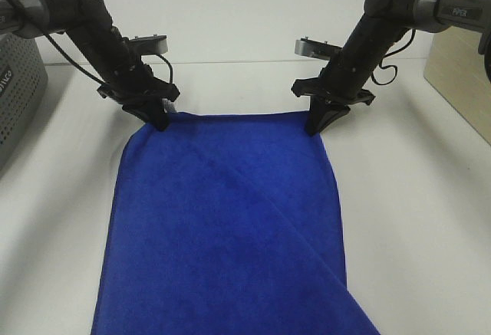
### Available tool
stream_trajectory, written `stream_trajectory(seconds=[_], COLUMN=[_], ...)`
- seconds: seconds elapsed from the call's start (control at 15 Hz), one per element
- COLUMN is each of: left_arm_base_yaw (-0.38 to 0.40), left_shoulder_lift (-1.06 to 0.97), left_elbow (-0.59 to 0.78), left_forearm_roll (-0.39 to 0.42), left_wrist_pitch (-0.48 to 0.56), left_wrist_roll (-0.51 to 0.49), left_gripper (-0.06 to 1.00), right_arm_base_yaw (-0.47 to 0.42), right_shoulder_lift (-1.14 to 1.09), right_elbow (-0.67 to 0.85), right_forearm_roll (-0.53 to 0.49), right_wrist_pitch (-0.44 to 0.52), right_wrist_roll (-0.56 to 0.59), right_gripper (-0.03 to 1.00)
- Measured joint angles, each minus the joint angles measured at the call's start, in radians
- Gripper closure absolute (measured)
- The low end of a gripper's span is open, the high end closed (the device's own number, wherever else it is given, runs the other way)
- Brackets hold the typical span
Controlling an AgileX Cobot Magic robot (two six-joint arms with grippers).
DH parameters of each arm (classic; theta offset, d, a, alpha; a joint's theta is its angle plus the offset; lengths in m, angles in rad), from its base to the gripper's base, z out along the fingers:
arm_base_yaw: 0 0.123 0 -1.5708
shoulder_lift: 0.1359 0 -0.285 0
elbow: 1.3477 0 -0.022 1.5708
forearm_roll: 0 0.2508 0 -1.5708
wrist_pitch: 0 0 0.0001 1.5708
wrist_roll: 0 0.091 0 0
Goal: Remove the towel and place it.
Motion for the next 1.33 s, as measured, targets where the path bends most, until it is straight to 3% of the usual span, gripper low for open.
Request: stream_trajectory(seconds=[0.33, 0.6, 0.93, 1.33], left_arm_base_yaw=[-0.002, -0.002, -0.002, -0.013], left_shoulder_lift=[0.002, 0.010, 0.013, 0.013], left_elbow=[0.000, -0.010, -0.133, -0.133], left_forearm_roll=[-0.008, -0.032, -0.033, -0.040], left_wrist_pitch=[-0.116, -0.290, -0.424, -0.568], left_wrist_roll=[0.023, 0.032, 0.120, 0.232], left_gripper=[0.94, 0.94, 0.94, 0.94], right_arm_base_yaw=[0.000, 0.002, 0.002, 0.007], right_shoulder_lift=[0.013, 0.013, 0.013, 0.013], right_elbow=[-0.149, -0.240, -0.245, -0.245], right_forearm_roll=[-0.131, -0.152, -0.235, -0.312], right_wrist_pitch=[-0.055, -0.194, -0.315, -0.458], right_wrist_roll=[-0.004, -0.025, -0.034, 0.012], right_gripper=[0.95, 0.95, 0.95, 0.95])
